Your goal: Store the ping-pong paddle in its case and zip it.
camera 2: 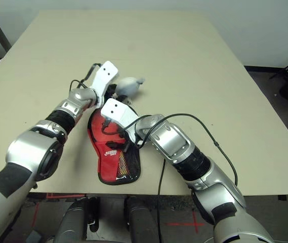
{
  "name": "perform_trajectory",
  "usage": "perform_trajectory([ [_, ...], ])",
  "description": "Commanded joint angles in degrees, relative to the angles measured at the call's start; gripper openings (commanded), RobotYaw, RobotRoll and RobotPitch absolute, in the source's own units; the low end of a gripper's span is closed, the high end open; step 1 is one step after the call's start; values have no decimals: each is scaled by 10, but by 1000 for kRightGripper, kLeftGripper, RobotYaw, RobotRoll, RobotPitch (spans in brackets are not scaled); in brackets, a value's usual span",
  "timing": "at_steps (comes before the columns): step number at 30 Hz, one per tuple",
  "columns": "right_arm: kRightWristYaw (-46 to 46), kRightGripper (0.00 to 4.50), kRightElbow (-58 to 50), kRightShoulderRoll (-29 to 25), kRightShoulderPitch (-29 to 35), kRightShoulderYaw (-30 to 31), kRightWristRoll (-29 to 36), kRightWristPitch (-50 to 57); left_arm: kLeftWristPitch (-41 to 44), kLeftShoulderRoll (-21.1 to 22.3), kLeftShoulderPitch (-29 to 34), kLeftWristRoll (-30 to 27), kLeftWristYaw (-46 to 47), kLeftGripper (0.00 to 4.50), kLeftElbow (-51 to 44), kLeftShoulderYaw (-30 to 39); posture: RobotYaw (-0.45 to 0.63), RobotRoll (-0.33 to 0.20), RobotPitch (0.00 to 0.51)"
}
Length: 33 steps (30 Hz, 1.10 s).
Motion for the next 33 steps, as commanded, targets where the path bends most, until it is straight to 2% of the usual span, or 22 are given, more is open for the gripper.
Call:
perform_trajectory([
  [1, -3, 4500, 20, -1, 21, 0, 2, 22, -13, 9, -3, -16, -21, 4471, -8, 14, -10, 0, 142],
  [5, -5, 4500, 8, -2, 25, -24, 14, 47, -4, 27, -4, -34, -58, 4471, -18, 27, -11, 0, 141],
  [11, -4, 4500, 25, -11, -30, -123, 45, 114, 30, 58, 19, -51, -137, 4471, -49, 24, -9, 0, 138],
  [13, -19, 4500, 82, -24, -81, -148, 26, 92, 52, 73, 37, -55, -176, 4471, -72, 18, -13, 0, 135],
  [16, -74, 4500, 212, -10, -159, -183, -13, 27, 86, 92, 74, -55, -233, 4471, -119, -2, -14, 0, 133],
  [19, -108, 4500, 323, 15, -208, -195, -43, -47, 116, 98, 104, -57, -255, 4471, -166, -17, -12, 0, 130],
  [23, -156, 4500, 492, 85, -274, -239, -55, -160, 174, 106, 157, -55, -303, 4471, -249, -52, -4, 0, 128],
  [29, -200, 4500, 673, 165, -335, -271, -64, -298, 227, 109, 213, -41, -297, 4471, -331, -94, 19, 0, 125],
  [33, -218, 4500, 753, 199, -356, -286, -74, -356, 252, 110, 239, -46, -294, 4471, -379, -109, 36, 0, 126],
])
